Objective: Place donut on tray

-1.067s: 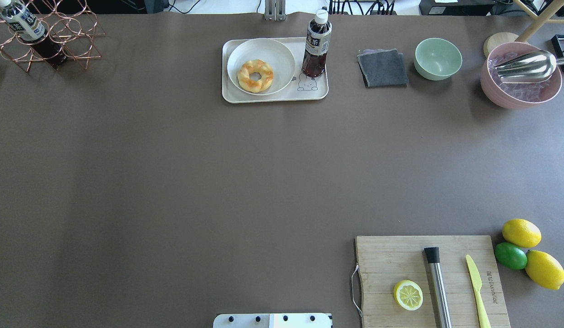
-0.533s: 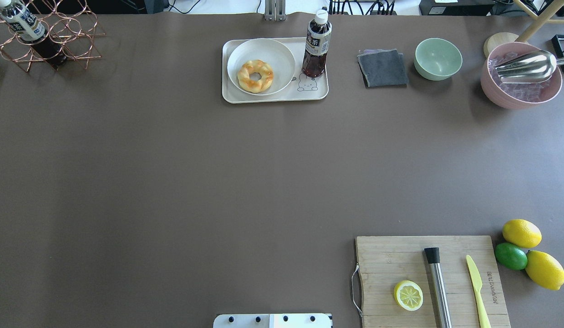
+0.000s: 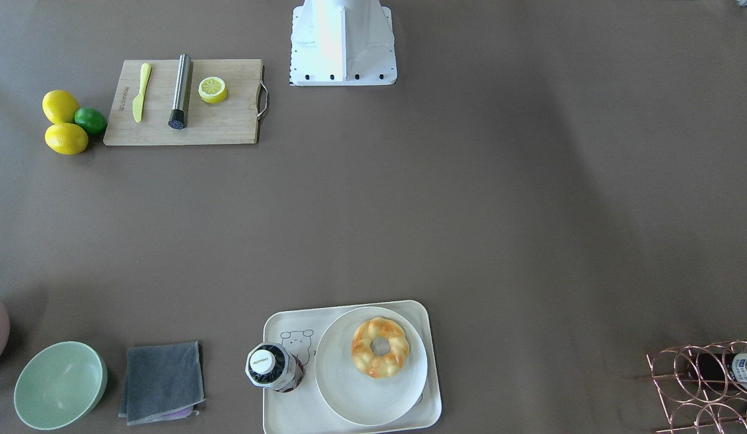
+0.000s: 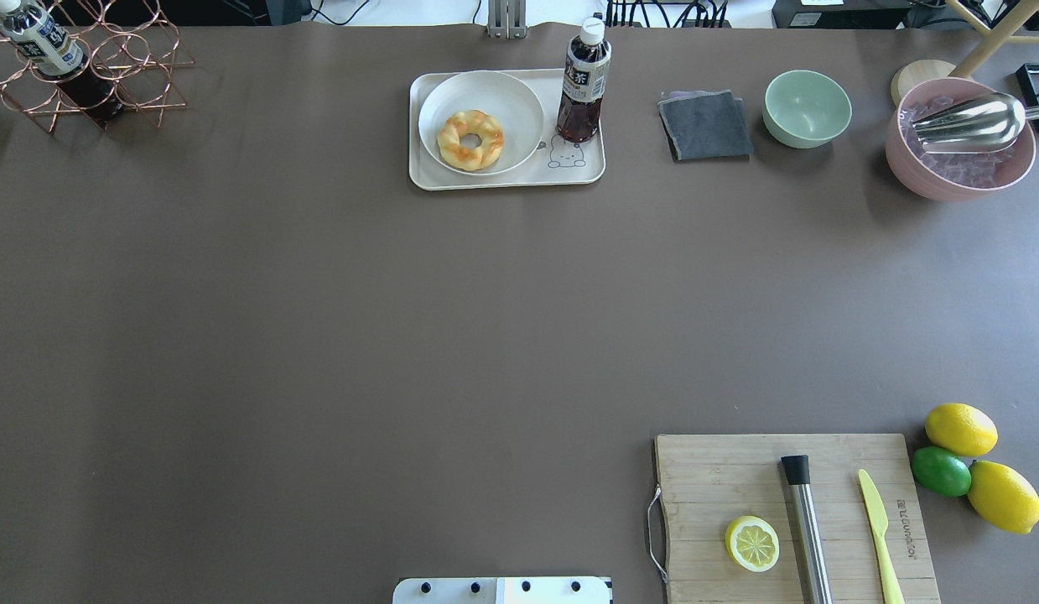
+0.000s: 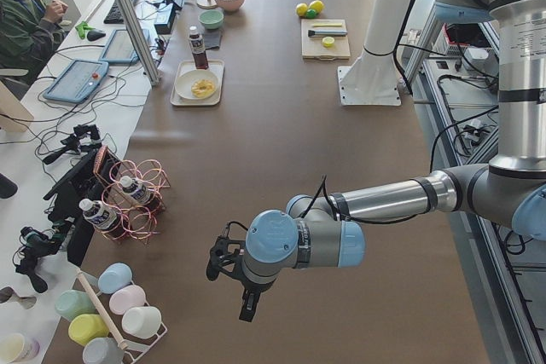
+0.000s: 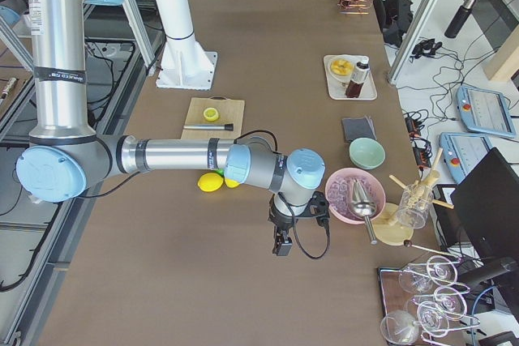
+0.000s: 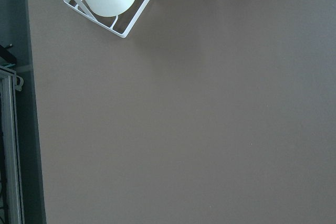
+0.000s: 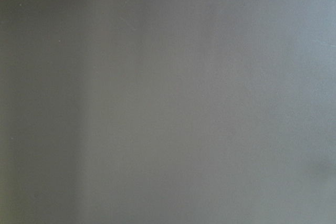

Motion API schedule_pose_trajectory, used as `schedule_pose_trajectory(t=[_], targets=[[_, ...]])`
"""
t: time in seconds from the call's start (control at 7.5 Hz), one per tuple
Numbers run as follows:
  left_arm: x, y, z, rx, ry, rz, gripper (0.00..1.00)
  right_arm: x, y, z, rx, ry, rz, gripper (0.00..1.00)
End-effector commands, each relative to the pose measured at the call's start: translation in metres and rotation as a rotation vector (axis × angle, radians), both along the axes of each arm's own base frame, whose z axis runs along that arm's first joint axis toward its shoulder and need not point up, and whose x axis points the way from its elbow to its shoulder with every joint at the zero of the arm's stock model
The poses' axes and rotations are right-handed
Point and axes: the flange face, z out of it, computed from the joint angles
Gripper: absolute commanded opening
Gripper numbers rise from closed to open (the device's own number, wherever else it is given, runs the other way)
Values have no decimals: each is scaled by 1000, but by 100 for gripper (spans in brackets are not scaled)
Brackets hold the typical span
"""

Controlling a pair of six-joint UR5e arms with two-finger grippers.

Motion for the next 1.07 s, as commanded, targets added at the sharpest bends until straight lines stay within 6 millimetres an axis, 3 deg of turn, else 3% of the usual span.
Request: schedule_pose_trajectory(t=[0.0,0.27,0.53,0.8,0.93], targets=[[17,-10,-3,35,-19,27,98,0,0,0,-1,0,0,100],[54,-31,-17,-62,9,-21,98,0,0,-2,3,-2,0,100],[80,-52,-53,-161,19,1,98,0,0,-1,3,-2,0,100],[96,-49,-79,-237,16,41,98,0,0,-1,1,-2,1,100],[101,-49,-80,-249,20,51,98,0,0,-1,3,-2,0,100]])
